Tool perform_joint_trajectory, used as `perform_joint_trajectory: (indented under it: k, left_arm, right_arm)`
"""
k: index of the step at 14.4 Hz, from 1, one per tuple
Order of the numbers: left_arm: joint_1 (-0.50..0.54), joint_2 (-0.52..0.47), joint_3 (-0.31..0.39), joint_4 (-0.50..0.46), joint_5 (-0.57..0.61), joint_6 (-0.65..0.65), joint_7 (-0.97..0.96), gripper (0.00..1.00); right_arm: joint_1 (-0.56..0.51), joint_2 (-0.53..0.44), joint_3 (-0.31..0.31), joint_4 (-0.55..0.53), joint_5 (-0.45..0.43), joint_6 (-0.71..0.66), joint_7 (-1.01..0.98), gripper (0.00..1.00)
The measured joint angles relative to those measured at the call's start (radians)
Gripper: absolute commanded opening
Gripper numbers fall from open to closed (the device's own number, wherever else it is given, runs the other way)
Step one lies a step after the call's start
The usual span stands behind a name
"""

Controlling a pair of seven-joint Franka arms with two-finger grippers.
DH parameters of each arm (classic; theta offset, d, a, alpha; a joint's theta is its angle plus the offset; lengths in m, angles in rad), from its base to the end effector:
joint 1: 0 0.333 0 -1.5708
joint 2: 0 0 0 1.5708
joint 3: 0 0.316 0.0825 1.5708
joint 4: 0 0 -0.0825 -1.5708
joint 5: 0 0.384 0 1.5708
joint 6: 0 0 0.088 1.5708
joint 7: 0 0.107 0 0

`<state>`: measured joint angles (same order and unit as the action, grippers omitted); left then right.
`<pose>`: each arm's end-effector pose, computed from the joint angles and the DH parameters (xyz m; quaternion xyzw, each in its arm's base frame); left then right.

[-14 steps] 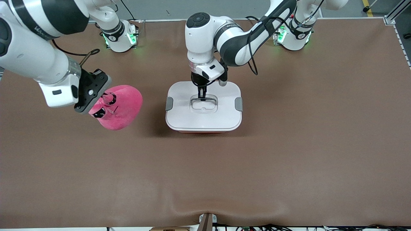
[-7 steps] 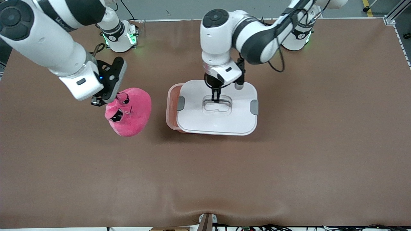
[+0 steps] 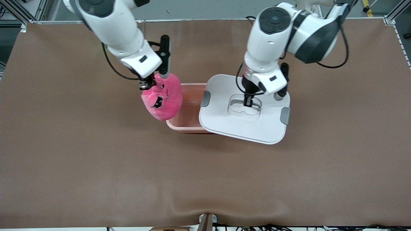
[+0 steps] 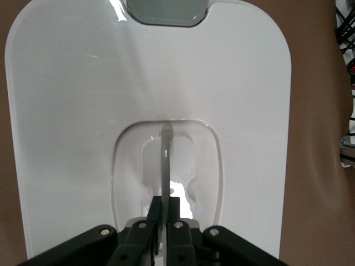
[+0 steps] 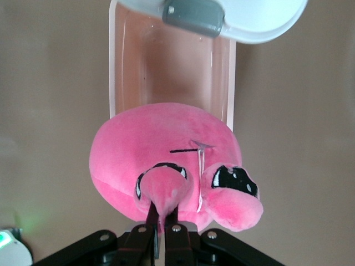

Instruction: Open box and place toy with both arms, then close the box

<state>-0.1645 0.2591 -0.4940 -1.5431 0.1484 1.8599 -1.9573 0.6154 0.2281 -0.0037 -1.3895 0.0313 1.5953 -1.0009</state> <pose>0.5344 -0.3577 0.5250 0.8006 0.5974 0.0227 0.0401 0.5095 0.3617 0.5777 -0.6924 -0.7212 0.0080 0.0171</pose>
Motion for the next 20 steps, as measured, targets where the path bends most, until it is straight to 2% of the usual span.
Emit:
perform_joint_trajectory:
  k: [4,8,20]
  left_arm:
    - [0.106,-0.046,0.000,0.000,-0.106,-0.112,0.256,0.00]
    - [0.208,-0.081,0.000,0.000,-0.201,-0.176,0.479,0.00]
    - [0.285,-0.084,0.001,-0.001,-0.247,-0.315,0.744,0.00]
  right_arm:
    - [0.102,0.059,0.000,-0.014,-0.064,0.086,0.000,0.00]
    - [0.130,0.095,-0.001,-0.015,-0.078,0.107,0.000,0.00]
    - [0.131,0.136,-0.002,-0.022,-0.131,0.110,-0.007,0.00]
